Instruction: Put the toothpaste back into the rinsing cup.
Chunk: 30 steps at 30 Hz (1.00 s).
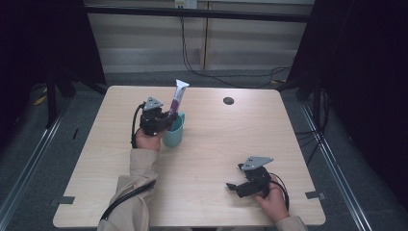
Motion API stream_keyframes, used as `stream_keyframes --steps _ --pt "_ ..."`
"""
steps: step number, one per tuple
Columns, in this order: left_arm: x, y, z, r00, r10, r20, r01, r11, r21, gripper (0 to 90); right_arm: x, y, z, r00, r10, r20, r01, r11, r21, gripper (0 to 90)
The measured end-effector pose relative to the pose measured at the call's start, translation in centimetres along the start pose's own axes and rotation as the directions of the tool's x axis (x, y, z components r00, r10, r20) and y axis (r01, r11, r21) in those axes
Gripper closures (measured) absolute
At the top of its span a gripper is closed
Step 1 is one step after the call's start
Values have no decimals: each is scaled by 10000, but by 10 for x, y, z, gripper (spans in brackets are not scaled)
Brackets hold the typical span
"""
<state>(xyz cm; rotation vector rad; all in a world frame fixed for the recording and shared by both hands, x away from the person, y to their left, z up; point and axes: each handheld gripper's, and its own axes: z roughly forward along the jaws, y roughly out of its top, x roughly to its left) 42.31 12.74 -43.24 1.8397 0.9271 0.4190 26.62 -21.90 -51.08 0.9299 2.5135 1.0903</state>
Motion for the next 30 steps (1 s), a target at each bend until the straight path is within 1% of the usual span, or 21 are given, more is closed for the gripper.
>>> stream_keyframes --steps 5,11,13,17,20,21,25,27,29,30 --pt "-1 -3 1 9999 49 -89 -48 9999 99 744 0 0 0 10000 4 0 -4 10000 0 123" --pt "-1 -7 2 9999 -59 -117 60 9999 96 743 0 0 0 10000 3 -1 -3 10000 -1 122" --pt "-1 -8 1 9999 21 -147 -18 9999 160 743 0 0 0 10000 6 -1 -6 10000 0 122" --pt "-1 -10 2 9998 -25 -182 28 9998 189 741 0 0 0 10000 2 -1 -2 10000 0 122" --pt "-1 -12 2 9997 42 -253 -35 9997 258 740 0 0 0 10000 0 -3 0 10000 2 123" --pt "-1 -13 1 9995 143 -275 -133 9993 347 739 0 0 0 10000 5 -3 -5 10000 -1 122" --pt "-3 -14 1 9996 83 -288 -75 9996 260 738 0 0 0 10000 -1 -4 1 10000 3 122" --pt "-3 -13 1 9992 166 -356 -155 9994 308 736 0 0 0 10000 -2 -3 2 10000 6 122" --pt "-2 -14 0 9990 257 -360 -250 9995 182 713 0 0 0 10000 -1 -3 1 10000 6 123" --pt "-3 -14 0 9991 200 -363 -195 9997 147 703 0 0 0 10000 -3 -3 3 10000 3 122"
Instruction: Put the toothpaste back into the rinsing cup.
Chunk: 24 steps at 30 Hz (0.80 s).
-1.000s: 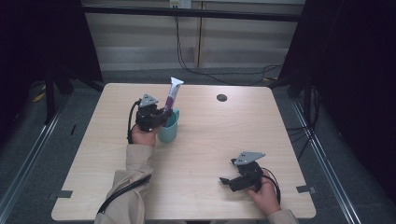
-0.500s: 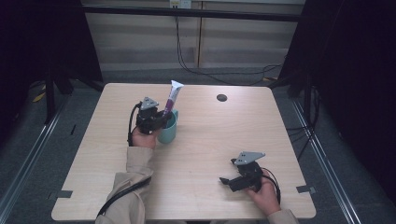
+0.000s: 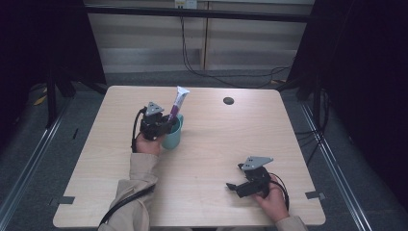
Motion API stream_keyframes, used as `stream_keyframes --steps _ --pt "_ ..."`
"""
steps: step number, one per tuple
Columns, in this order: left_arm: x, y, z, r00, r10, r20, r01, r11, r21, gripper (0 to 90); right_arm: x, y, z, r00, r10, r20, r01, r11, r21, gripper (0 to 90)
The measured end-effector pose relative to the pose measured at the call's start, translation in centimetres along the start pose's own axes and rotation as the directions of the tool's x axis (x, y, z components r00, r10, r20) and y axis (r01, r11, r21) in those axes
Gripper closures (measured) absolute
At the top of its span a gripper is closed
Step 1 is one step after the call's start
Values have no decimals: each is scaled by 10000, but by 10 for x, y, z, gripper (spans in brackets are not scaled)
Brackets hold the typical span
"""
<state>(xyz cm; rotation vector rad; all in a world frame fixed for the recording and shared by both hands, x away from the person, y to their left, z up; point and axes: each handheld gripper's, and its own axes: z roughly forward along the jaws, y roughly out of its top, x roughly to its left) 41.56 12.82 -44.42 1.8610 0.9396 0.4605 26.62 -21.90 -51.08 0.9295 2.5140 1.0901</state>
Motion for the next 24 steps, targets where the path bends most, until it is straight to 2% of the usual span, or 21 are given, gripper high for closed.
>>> stream_keyframes --steps 2,8,14,19,21,24 --pt "-1 0 1 9996 273 -71 -270 9989 383 702 0 0 0 10000 2 0 -2 10000 1 122" --pt "0 2 -6 9998 166 -93 -165 9998 85 687 0 0 0 10000 2 0 -2 10000 3 123" --pt "-3 11 -13 9993 355 -110 -352 9990 281 667 0 0 0 10000 3 0 -3 10000 0 122" --pt "0 14 -19 9999 71 -149 -64 9990 453 605 0 0 0 10000 0 0 0 10000 3 122" --pt "1 15 -23 9997 112 -235 -99 9985 545 574 0 0 0 10000 0 1 0 10000 -1 122" --pt "3 18 -26 9999 20 -127 -11 9974 723 526 0 0 0 10000 0 -1 0 10000 -1 122"
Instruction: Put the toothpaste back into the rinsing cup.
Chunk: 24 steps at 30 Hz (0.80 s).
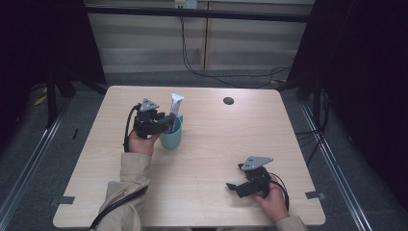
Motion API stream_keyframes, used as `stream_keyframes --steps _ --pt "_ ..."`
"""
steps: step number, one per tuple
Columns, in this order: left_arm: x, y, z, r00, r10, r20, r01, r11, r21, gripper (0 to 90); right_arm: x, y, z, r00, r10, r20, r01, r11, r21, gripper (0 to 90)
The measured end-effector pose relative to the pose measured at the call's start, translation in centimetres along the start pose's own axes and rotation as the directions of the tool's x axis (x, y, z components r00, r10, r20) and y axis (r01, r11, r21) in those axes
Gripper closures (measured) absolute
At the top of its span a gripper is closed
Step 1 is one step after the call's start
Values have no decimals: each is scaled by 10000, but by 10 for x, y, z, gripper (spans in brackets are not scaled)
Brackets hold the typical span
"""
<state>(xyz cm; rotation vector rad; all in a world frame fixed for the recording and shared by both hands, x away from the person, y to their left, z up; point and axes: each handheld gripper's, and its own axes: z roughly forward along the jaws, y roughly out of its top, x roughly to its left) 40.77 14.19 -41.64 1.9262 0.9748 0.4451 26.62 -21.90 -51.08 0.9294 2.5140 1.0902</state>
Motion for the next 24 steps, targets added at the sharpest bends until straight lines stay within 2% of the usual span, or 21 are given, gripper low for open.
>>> stream_keyframes --steps 5,12,16,19,24 --pt "1 2 -8 9999 29 108 -30 10000 49 465 0 0 0 10000 10 3 -10 10000 0 123" --pt "0 2 -17 9997 93 217 -102 9990 425 371 0 0 0 10000 4 1 -4 10000 1 123" --pt "0 0 -22 9995 -26 329 8 9985 550 346 0 0 0 10000 9 1 -9 10000 0 122" --pt "-1 -1 -25 9994 161 320 -185 9970 757 338 0 0 0 10000 9 2 -9 10000 -3 122" --pt "-2 -3 -31 9992 179 362 -204 9974 692 329 0 0 0 10000 5 2 -5 10000 1 122"
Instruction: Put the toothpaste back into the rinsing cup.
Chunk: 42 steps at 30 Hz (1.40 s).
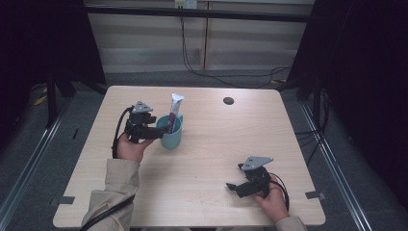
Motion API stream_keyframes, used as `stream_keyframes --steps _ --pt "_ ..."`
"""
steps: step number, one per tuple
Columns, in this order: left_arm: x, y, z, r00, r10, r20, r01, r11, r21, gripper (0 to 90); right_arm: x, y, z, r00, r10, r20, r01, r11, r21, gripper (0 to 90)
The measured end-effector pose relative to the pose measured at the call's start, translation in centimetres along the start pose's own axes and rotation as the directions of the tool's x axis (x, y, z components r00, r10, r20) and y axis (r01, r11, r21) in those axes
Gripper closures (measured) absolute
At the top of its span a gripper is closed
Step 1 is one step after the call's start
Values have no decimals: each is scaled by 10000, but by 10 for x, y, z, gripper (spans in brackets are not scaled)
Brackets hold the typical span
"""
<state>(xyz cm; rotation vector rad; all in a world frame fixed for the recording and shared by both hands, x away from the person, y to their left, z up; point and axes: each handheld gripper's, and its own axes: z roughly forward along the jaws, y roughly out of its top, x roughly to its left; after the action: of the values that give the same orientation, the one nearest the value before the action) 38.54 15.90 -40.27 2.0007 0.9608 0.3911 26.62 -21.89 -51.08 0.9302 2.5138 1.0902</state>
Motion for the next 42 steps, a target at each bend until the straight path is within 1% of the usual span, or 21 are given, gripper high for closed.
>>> stream_keyframes --steps 4,5,6,11,13,14,15,18,19,21,22,24,25,29,30,32,33,35,37,39,42 --pt "-1 -3 -3 10000 49 43 -49 9999 111 318 0 0 0 10000 -1 -2 1 10000 0 122" --pt "-1 -4 -4 9999 140 50 -141 9998 152 312 0 0 0 10000 3 0 -3 10000 -1 122" --pt "-1 -5 -4 10000 74 67 -75 9999 150 307 0 0 0 10000 -2 -1 2 10000 1 122" --pt "-1 -12 -7 9998 62 165 -65 9998 209 297 0 0 0 10000 2 0 -2 10000 -4 123" --pt "-1 -15 -8 9999 68 128 -71 9997 238 296 0 0 0 10000 7 0 -7 10000 -5 123" --pt "-1 -16 -8 9999 9 135 -12 9998 222 295 0 0 0 10000 2 -1 -2 10000 0 122" --pt "-1 -17 -8 9999 49 129 -53 9996 267 294 0 0 0 10000 4 0 -4 10000 -2 123" --pt "-1 -20 -9 9999 -35 126 32 9997 246 290 0 0 0 10000 -1 -1 1 10000 1 122" --pt "-1 -21 -10 9999 74 102 -77 9996 285 290 0 0 0 10000 0 -3 0 10000 -1 122" --pt "-2 -23 -11 10000 12 94 -15 9997 255 289 0 0 0 10000 2 -3 -2 10000 1 122" --pt "-2 -25 -11 9999 86 112 -89 9995 313 288 0 0 0 10000 -3 -4 3 10000 -1 123" --pt "-3 -27 -11 9999 55 122 -58 9997 255 288 0 0 0 10000 4 -2 -4 10000 -4 122" --pt "-3 -28 -11 9998 101 184 -107 9995 308 288 0 0 0 10000 7 0 -7 10000 -3 123" --pt "-4 -33 -10 9998 77 202 -84 9992 383 287 0 0 0 10000 5 -1 -5 10000 -4 122" --pt "-3 -34 -10 9997 133 185 -140 9992 386 287 0 0 0 10000 4 -1 -4 10000 -4 122" --pt "-4 -37 -10 9998 59 192 -67 9991 416 287 0 0 0 10000 1 -3 -1 10000 -3 122" --pt "-3 -38 -10 9998 122 186 -130 9989 441 287 0 0 0 10000 2 -3 -2 10000 -2 122" --pt "-5 -41 -9 9998 25 175 -33 9991 416 287 0 0 0 10000 -3 -4 3 10000 -2 123" --pt "-4 -44 -9 9997 129 193 -138 9986 512 287 0 0 0 10000 -3 -3 3 10000 -1 122" --pt "-6 -48 -8 9997 67 216 -78 9986 529 287 0 0 0 10000 -4 -4 4 10000 -1 123" --pt "-7 -52 -6 9996 109 245 -124 9980 614 287 0 0 0 10000 0 -4 0 10000 0 123"
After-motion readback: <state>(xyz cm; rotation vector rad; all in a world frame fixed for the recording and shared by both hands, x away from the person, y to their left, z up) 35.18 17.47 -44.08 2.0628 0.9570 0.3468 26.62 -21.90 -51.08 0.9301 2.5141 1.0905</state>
